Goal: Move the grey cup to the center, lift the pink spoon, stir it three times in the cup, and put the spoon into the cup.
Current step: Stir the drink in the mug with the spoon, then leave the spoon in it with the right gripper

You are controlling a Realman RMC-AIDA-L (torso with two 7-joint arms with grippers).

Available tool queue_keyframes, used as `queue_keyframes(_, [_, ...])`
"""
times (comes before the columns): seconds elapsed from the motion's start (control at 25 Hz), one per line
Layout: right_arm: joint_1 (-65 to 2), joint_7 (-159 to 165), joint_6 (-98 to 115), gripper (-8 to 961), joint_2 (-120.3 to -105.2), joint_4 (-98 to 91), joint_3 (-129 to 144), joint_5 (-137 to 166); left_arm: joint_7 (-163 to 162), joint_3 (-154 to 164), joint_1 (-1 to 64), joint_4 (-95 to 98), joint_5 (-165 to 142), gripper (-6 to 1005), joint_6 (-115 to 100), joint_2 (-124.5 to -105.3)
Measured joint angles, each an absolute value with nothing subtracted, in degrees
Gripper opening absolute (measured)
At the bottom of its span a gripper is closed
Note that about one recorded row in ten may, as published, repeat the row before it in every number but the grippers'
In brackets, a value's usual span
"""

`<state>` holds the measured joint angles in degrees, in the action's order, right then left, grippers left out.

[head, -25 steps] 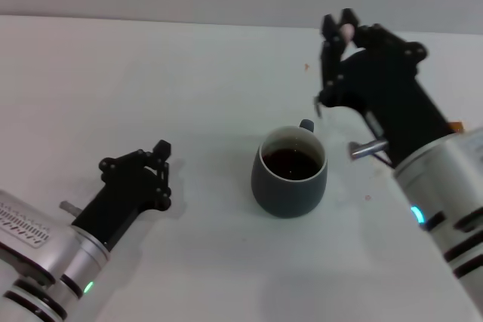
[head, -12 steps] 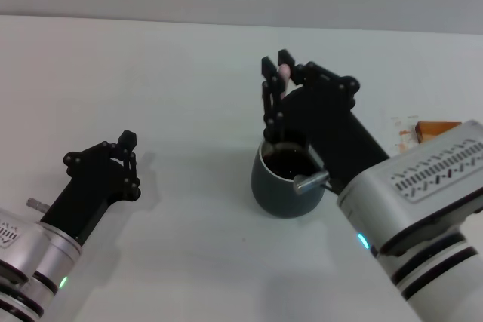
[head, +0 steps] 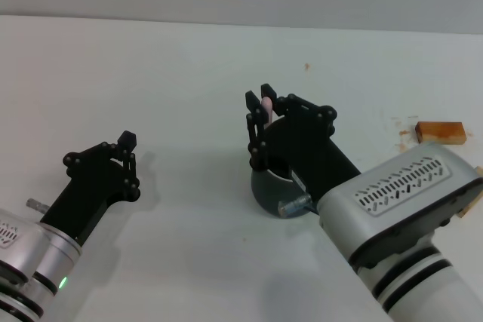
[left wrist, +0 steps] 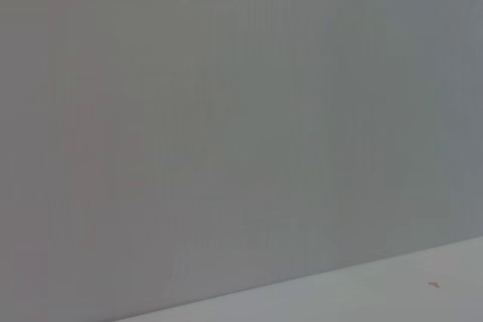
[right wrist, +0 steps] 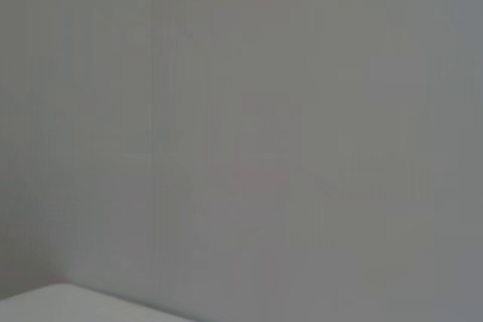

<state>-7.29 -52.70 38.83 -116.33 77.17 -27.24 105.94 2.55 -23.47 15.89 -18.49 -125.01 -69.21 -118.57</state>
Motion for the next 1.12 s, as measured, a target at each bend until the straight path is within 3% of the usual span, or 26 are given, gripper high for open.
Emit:
queue_keyframes(0.48, [-9.55, -49.4, 38.77, 14, -116.29, 72.61, -31.17, 106.21, 2.55, -23.33, 15.82, -18.46, -125.06, -2, -68.86, -118.57])
queue_keyframes(0.8, [-5.09, -49.38, 39.43, 14, -115.24, 75.56, -30.1, 107.32, 2.55, -23.1, 15.82, -18.46, -125.08, -2, -68.81, -118.57])
queue_keyframes(0.96, [-1.58, -49.37, 39.12, 14, -116.18, 76.84, -28.77, 110.89, 2.55, -23.12, 15.78, -18.36, -125.08, -2, -68.81, -118.56])
queue_keyframes(1.12, [-2.27, -49.37, 38.89, 14, -117.22, 76.08, -27.59, 111.5, 2.55, -23.1, 15.73, -17.97, -125.07, -2, -68.81, -118.56])
